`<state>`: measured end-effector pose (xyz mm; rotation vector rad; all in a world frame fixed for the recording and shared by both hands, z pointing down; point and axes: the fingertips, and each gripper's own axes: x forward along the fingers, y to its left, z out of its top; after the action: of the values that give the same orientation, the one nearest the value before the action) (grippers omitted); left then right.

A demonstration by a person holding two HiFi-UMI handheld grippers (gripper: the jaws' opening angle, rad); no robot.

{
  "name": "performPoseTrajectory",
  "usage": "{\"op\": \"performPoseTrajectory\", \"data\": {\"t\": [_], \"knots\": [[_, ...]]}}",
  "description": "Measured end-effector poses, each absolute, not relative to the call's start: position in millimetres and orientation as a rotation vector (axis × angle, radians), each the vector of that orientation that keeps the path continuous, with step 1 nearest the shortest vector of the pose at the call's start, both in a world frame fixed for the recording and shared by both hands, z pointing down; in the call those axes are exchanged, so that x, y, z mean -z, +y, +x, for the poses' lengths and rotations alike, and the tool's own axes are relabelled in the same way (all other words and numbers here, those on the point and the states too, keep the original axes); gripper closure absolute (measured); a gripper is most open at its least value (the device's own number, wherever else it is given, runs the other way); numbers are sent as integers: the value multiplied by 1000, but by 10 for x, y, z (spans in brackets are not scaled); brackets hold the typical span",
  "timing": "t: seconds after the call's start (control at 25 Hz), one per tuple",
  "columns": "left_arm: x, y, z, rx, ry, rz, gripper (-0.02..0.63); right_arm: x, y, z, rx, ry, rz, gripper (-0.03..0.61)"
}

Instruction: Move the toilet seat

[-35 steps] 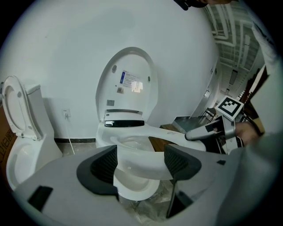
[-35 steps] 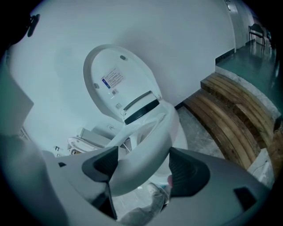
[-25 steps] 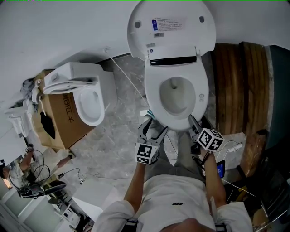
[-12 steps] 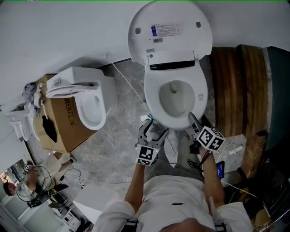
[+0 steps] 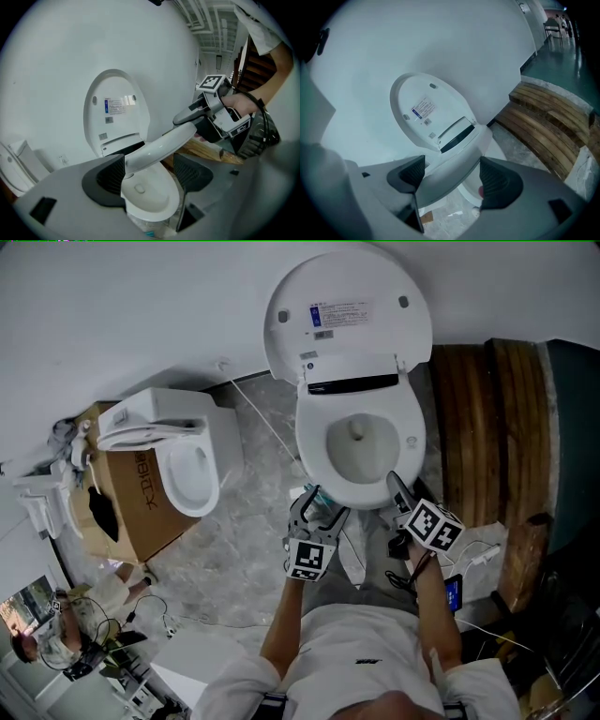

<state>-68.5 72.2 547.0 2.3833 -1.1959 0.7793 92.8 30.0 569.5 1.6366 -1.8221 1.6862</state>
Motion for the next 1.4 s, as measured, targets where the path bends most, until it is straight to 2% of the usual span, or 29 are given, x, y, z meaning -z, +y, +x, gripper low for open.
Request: {"op": "performPoseTrajectory", "data": {"t": [0.72, 1.0, 1.4], "knots": [[-5202, 405, -648, -757, -1255, 2416, 295, -5414, 38, 935, -1754, -1932, 1710, 198], [-5099, 284, -669, -738, -1269, 2421, 295, -5231, -21, 976, -1606, -2011, 1681, 198], [-4999, 127, -688, -721, -1274, 2429, 295, -4781, -112, 814, -1205, -2243, 1506, 198]]}}
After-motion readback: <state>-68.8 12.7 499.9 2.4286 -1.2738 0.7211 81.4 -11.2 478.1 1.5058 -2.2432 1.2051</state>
